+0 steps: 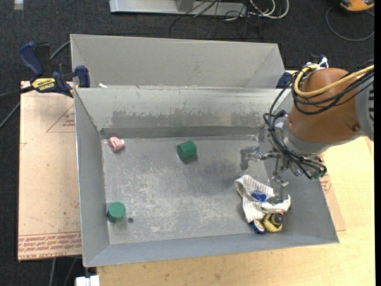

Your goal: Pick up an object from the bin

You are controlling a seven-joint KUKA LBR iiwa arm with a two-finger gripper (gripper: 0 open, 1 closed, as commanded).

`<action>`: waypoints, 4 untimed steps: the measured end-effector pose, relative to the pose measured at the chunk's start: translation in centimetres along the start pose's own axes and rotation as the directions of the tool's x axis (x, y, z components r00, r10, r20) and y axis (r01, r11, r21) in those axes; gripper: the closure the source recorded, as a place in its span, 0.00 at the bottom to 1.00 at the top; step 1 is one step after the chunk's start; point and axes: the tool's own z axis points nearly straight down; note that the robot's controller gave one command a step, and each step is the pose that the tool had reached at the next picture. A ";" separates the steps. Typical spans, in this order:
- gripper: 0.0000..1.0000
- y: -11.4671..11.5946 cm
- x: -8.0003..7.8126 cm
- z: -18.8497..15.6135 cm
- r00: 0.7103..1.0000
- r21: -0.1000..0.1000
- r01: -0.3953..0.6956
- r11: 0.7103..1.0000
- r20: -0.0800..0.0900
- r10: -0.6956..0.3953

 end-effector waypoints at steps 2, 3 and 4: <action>1.00 -1.6 2.4 8.3 0.974 0.002 0.226 0.974 0.006 -0.226; 1.00 -1.6 2.4 8.3 0.974 0.002 0.226 0.974 0.007 -0.226; 1.00 -0.5 5.7 -0.1 0.968 0.002 0.251 0.968 0.009 -0.251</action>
Offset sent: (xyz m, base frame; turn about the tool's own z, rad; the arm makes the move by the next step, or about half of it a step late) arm -0.0157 -0.0256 -0.0852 -0.2311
